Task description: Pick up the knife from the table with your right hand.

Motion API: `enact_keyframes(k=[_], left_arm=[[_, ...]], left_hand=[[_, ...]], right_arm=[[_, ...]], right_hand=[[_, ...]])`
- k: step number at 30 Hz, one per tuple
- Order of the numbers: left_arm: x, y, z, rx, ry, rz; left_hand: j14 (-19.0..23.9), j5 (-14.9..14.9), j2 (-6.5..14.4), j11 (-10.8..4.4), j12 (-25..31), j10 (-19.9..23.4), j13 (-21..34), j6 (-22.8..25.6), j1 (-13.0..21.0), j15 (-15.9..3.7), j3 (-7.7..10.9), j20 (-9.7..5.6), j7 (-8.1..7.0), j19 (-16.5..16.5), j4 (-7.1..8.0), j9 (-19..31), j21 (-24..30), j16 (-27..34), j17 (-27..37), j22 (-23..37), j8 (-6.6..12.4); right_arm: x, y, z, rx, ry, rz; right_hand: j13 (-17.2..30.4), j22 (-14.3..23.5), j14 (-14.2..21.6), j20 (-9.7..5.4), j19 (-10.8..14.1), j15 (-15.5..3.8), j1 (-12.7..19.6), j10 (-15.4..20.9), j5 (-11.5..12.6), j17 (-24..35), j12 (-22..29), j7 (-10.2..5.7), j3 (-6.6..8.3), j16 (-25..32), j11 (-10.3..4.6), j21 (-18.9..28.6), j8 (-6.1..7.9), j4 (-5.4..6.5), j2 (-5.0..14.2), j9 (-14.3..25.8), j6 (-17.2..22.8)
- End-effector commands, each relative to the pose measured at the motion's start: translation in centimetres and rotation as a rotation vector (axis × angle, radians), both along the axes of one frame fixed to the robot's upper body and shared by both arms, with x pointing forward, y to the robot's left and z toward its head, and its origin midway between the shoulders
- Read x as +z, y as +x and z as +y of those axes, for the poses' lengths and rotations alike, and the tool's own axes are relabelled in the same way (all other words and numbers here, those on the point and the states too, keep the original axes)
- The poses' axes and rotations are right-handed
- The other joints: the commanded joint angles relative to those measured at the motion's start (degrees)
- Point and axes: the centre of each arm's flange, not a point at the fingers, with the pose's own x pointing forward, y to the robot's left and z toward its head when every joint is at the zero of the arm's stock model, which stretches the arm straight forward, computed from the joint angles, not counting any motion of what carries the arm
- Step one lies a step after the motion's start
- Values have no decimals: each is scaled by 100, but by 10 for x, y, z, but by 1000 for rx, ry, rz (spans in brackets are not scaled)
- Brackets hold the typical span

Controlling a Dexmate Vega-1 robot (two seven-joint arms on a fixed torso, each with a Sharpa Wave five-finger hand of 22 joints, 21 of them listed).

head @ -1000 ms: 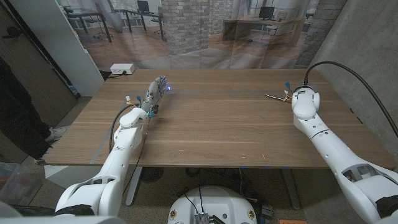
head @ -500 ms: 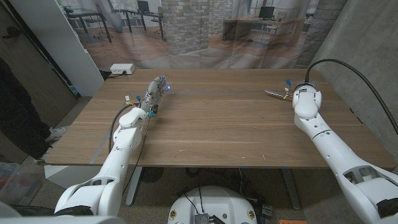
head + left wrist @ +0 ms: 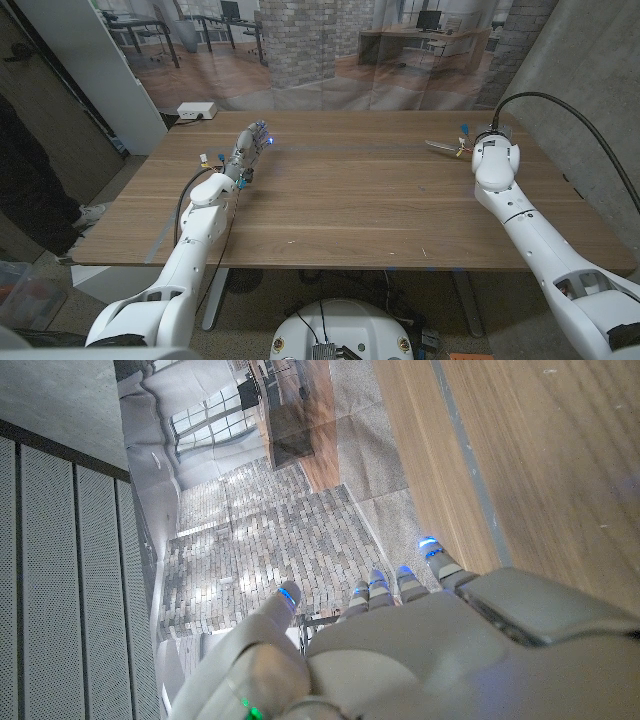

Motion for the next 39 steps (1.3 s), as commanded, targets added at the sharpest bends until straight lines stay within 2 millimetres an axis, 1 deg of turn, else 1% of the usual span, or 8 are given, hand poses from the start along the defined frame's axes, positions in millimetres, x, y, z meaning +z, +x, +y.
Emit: enact_keyframes(k=[1, 16, 29, 31, 39], left_arm=[[-1, -4, 1, 0, 1, 0], [-3, -8, 1, 0, -2, -5], [-2, -10, 0, -2, -2, -11], [-2, -11, 1, -2, 0, -11], [-2, -13, 3, 3, -3, -14]], left_hand=[[-48, 31, 213, 15, 6, -20, 31, -2, -47, 17, -19, 12, 23, 29, -14, 24, -18, 4, 5, 28, 4], [-41, 33, 217, 22, 8, -18, 31, -5, -46, 22, -22, 13, 21, 33, -15, 24, -29, 7, 4, 28, 4], [-42, 34, 222, 14, 5, -25, 31, -3, -44, 18, -24, 14, 25, 36, -16, 24, -38, 6, 4, 29, 5], [-42, 34, 222, 15, 7, -21, 31, -3, -44, 15, -24, 13, 25, 37, -16, 24, -40, 6, 4, 29, 5], [-38, 35, 223, 11, 8, -17, 31, -3, -44, 21, -26, 14, 25, 39, -16, 24, -45, 8, 4, 29, 6]], right_arm=[[6, -9, 1, 9, -5, -42], [14, -19, 3, 27, -15, -109], [22, -28, 4, 35, -27, -178], [23, -29, 4, 37, -28, -187], [25, -32, 6, 47, -36, -221]], right_hand=[[-3, 33, 50, -227, -31, -505, 89, -9, 42, 42, 14, 60, 24, -27, -5, 62, 202, 46, 78, 764, 773], [63, 42, 43, -243, -134, -520, 127, -34, 57, 123, 38, 60, 11, -73, -2, 209, 184, 47, 82, 860, 755], [72, 42, 44, -253, -183, -514, 138, -40, 62, 149, 35, 40, -9, -100, 17, 307, 175, 57, 86, 908, 767], [72, 42, 55, -250, -185, -520, 142, -39, 62, 143, 34, 56, -14, -103, 20, 327, 173, 57, 84, 912, 775], [95, 39, 35, -260, -236, -512, 150, -52, 66, 198, 38, 53, -23, -125, 6, 399, 154, 64, 85, 942, 766]])
